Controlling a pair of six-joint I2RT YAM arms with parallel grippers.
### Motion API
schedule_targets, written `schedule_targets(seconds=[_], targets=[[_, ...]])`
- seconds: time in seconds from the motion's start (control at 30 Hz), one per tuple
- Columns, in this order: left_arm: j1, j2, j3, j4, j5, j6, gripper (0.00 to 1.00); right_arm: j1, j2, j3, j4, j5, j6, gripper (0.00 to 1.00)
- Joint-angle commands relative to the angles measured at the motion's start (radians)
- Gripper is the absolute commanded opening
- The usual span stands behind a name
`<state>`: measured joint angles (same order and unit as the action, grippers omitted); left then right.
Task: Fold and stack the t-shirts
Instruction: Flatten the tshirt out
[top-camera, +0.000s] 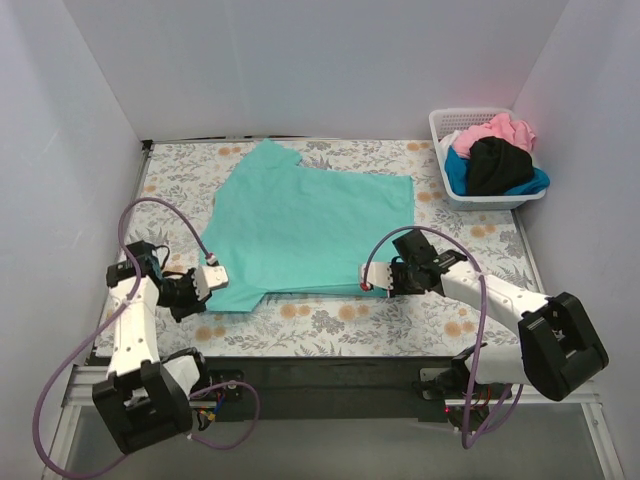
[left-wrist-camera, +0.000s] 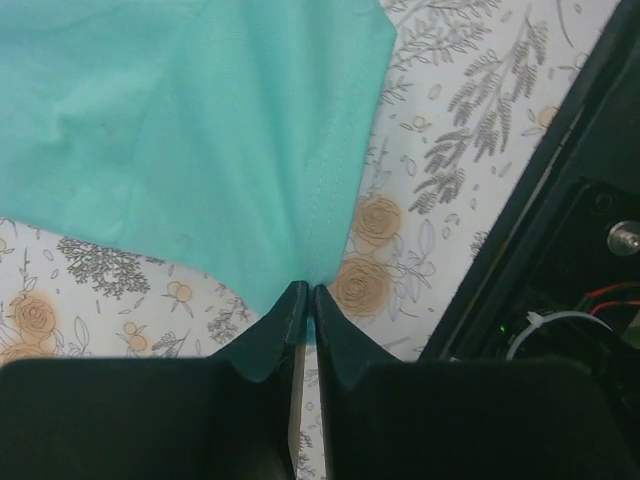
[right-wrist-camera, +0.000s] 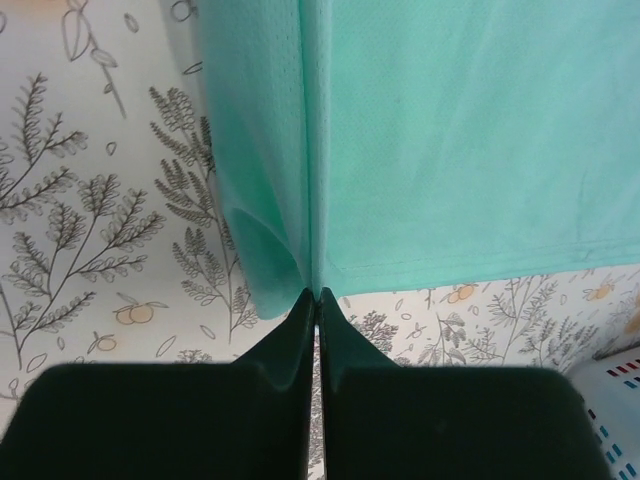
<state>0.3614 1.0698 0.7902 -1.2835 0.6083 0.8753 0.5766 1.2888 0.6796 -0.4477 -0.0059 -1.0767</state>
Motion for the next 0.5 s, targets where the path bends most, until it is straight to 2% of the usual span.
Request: schedule_targets(seconds=[0.0, 0.07, 0.1, 0.13, 0.17, 0.2, 0.23, 0.27, 0.3, 0.4, 0.43, 0.47], targets=[[-0.027, -0.157, -0.057, -0.111, -0.074, 0.086, 0.06, 0.009, -0.042, -0.015, -0.097, -0.016, -0.034, 0.01], [-0.05, -0.22, -0.059, -0.112, -0.065, 0.086, 0.1, 0.022, -0.078, -0.025, -0.134, -0.029, -0.049, 0.02], [-0.061, -0.228, -0.059, -0.112, -0.067, 0.088, 0.13, 0.026, -0.091, -0.023, -0.15, -0.032, -0.052, 0.07], [-0.073, -0.226, -0.054, -0.112, -0.068, 0.08, 0.16, 0.037, -0.118, -0.023, -0.189, -0.039, -0.061, 0.28], [-0.075, -0.222, -0.045, -0.112, -0.082, 0.077, 0.19, 0.042, -0.134, -0.02, -0.207, -0.039, -0.065, 0.41], [-0.076, -0.199, -0.037, -0.111, -0.09, 0.077, 0.26, 0.043, -0.147, -0.015, -0.223, -0.039, -0.068, 0.63], [-0.075, -0.182, -0.028, -0.111, -0.096, 0.068, 0.29, 0.043, -0.173, -0.011, -0.245, -0.034, -0.069, 0.69], [-0.076, -0.153, 0.009, -0.109, -0.097, 0.056, 0.36, 0.043, -0.184, 0.007, -0.253, -0.029, -0.063, 0.71], [-0.075, -0.093, 0.03, -0.109, -0.075, 0.039, 0.54, 0.045, -0.192, 0.018, -0.267, -0.026, -0.057, 0.73], [-0.076, 0.043, 0.173, -0.094, 0.029, -0.091, 0.81, 0.035, -0.188, 0.084, -0.286, -0.043, 0.021, 0.78], [-0.075, 0.147, 0.205, -0.065, 0.056, -0.149, 0.85, 0.025, -0.159, 0.106, -0.289, -0.066, 0.05, 0.77], [-0.076, 0.192, 0.234, 0.019, 0.082, -0.283, 0.85, 0.023, -0.134, 0.126, -0.289, -0.075, 0.085, 0.76]])
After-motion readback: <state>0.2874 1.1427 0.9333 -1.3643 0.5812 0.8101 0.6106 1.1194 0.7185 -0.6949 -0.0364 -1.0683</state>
